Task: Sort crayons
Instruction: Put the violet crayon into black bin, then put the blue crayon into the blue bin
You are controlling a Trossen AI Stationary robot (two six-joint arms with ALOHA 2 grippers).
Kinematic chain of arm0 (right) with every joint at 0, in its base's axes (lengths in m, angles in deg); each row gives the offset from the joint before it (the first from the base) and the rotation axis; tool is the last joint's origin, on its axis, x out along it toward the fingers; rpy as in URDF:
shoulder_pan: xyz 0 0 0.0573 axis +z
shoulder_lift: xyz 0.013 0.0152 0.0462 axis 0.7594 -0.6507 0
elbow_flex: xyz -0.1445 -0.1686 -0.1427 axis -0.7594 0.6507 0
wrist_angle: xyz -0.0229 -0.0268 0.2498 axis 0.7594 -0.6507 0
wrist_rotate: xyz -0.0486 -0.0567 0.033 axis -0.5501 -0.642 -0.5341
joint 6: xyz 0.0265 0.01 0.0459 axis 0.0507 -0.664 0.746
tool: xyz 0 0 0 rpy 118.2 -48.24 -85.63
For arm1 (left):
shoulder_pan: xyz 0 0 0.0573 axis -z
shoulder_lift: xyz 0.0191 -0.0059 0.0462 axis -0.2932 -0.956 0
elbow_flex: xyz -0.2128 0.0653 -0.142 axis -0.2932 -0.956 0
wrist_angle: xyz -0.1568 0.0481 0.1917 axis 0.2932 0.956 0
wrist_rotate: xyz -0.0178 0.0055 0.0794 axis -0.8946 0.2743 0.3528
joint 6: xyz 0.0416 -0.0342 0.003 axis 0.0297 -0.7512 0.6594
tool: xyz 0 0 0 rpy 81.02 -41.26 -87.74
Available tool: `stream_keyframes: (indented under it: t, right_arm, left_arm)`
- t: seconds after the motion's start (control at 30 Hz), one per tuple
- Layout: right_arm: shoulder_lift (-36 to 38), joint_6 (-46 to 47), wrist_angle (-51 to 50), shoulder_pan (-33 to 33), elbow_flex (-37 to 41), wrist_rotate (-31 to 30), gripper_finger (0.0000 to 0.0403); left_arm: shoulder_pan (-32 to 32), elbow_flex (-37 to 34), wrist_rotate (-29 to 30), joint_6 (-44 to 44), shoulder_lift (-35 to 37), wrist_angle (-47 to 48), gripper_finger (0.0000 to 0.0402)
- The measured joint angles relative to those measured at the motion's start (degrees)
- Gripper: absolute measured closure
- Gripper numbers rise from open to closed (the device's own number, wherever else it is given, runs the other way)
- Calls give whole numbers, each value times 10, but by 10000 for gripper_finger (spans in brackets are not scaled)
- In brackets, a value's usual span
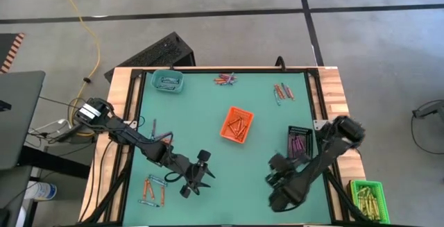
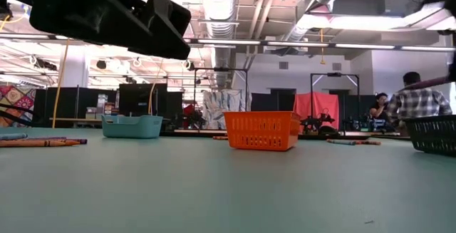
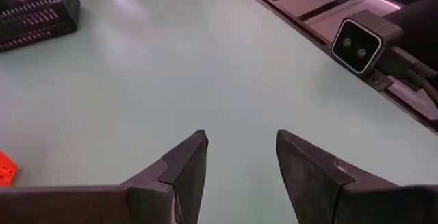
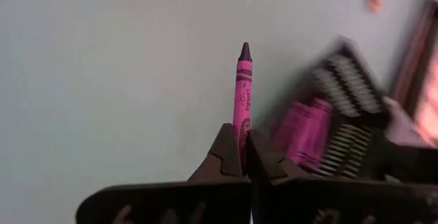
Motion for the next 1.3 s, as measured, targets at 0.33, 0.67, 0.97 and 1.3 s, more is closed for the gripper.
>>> stream_keyframes:
  t: [0.33, 0.67, 0.97, 1.3]
  right_arm:
    - [128, 160, 67, 32, 183, 23, 402]
    - [153, 161, 96, -8, 264, 31, 385]
    - [155, 163, 104, -15, 272, 31, 307]
    - [207, 175, 55, -27, 244, -38, 270]
  left_arm:
    - [0, 0, 0, 15, 0, 3, 235]
    - [0, 0, 0, 6, 0, 12, 235]
    - [0, 0, 0, 2, 0, 16, 235]
    - [0, 0, 0, 2, 0, 18, 235]
